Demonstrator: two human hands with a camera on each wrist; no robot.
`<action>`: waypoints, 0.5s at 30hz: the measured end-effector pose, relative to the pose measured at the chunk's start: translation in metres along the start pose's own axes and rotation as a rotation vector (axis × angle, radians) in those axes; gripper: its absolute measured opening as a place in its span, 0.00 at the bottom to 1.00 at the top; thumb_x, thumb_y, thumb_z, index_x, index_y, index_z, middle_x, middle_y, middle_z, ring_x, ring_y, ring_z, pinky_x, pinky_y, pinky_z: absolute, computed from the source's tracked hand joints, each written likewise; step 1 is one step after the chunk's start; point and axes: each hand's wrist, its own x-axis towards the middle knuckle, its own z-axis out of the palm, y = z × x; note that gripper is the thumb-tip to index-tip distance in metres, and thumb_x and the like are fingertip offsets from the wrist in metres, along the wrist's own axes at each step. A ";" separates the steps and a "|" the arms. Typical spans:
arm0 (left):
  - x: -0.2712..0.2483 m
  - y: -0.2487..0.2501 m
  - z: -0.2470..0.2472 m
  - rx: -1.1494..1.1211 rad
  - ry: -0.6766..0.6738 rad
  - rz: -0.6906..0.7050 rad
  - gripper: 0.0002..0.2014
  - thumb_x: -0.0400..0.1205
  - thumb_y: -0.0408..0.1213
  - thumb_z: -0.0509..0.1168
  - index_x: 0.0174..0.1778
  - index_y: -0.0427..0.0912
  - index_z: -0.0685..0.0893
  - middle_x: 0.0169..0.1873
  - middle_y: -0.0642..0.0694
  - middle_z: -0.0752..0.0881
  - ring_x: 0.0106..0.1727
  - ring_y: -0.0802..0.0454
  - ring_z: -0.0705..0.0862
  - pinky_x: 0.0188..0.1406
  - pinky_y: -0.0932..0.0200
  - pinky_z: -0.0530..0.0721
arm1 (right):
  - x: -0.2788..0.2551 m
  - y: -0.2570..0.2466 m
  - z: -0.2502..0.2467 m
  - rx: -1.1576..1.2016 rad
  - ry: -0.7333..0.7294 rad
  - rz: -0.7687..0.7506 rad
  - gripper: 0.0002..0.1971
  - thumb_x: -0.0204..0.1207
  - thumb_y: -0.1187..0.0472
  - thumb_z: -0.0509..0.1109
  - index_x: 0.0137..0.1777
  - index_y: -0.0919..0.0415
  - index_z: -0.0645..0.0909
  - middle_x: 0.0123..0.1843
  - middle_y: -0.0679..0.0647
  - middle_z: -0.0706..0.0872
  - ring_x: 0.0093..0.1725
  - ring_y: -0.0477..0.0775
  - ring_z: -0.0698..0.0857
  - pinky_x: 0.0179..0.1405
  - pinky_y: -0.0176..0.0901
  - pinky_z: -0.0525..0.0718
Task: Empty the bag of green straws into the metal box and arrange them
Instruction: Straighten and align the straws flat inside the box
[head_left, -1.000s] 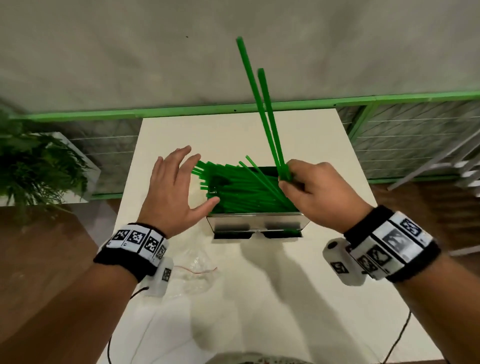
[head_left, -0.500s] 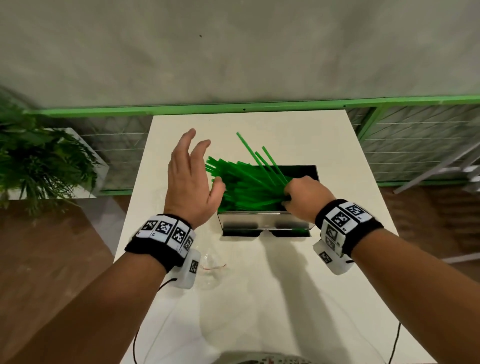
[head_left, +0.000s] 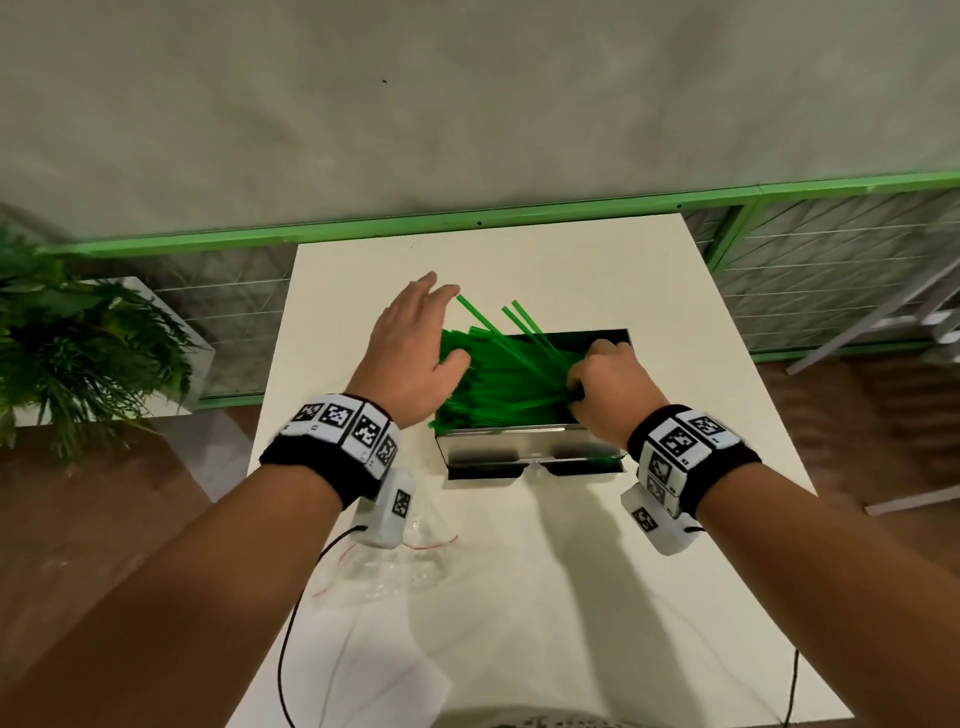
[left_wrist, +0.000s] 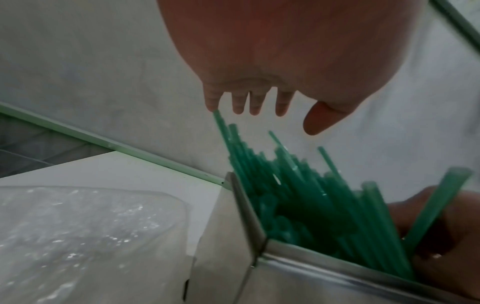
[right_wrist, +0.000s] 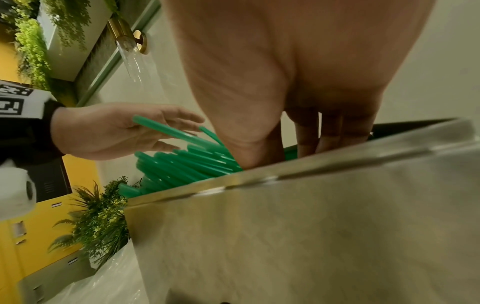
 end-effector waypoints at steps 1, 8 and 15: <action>-0.002 -0.007 -0.002 -0.022 0.023 -0.023 0.35 0.82 0.43 0.61 0.87 0.46 0.61 0.89 0.43 0.56 0.90 0.45 0.53 0.88 0.39 0.56 | 0.001 0.000 0.000 0.036 0.005 0.013 0.13 0.71 0.68 0.73 0.56 0.61 0.84 0.58 0.60 0.77 0.57 0.65 0.76 0.54 0.49 0.77; -0.018 -0.038 -0.006 0.023 -0.050 -0.009 0.37 0.83 0.35 0.63 0.88 0.44 0.57 0.88 0.42 0.56 0.88 0.45 0.59 0.85 0.43 0.65 | 0.013 -0.004 -0.001 0.200 -0.044 0.024 0.39 0.64 0.65 0.73 0.76 0.56 0.64 0.65 0.59 0.82 0.59 0.65 0.80 0.55 0.59 0.86; -0.007 -0.027 0.000 -0.132 -0.079 -0.136 0.35 0.83 0.36 0.65 0.87 0.49 0.61 0.81 0.44 0.69 0.57 0.44 0.84 0.66 0.52 0.77 | 0.025 -0.016 -0.002 0.289 -0.065 0.020 0.28 0.66 0.69 0.70 0.68 0.57 0.76 0.56 0.56 0.82 0.59 0.63 0.80 0.52 0.51 0.83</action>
